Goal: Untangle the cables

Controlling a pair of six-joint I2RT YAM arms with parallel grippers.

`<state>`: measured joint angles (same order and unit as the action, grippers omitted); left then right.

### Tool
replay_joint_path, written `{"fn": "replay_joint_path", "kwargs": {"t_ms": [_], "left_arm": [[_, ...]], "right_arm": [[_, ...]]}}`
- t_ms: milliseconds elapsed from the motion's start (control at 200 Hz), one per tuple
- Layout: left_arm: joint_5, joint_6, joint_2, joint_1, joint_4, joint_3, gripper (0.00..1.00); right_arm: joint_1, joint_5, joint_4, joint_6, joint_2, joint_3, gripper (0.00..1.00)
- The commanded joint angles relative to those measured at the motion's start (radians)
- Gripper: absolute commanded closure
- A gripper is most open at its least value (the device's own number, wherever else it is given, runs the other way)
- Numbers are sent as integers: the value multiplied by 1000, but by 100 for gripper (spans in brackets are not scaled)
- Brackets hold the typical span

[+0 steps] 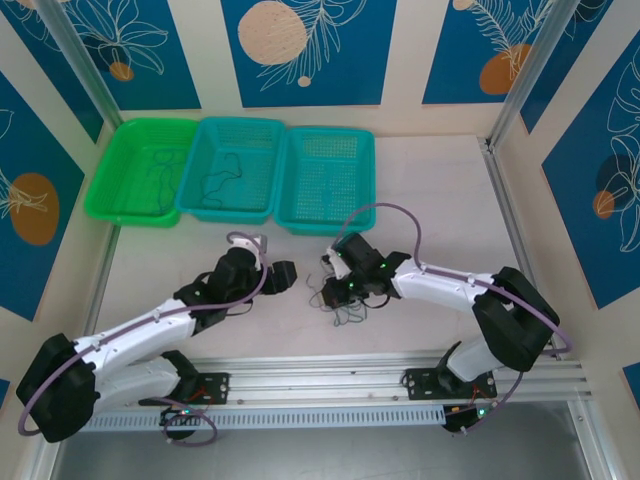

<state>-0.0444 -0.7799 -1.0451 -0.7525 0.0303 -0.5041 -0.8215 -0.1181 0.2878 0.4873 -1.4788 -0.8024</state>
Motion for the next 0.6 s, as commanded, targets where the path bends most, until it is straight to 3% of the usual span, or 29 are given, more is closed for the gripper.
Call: {"fn": "replay_joint_path", "kwargs": {"t_ms": [0,290,405,595], "left_arm": [[-28,-8,-6,-7,17,33,27],[-52,57,-73,2,-2,33,26],[-74,167,-165,11,25,3,26],[-10,366,-370,25,99,-89,34]], "right_arm": [[-49,-80,-23,-87,-30,-44,100],[-68,187,44,-85,-11,-43,95],[-68,188,32,-90,13,-14,94],[-70,171,29,-79,3,-12,94]]}}
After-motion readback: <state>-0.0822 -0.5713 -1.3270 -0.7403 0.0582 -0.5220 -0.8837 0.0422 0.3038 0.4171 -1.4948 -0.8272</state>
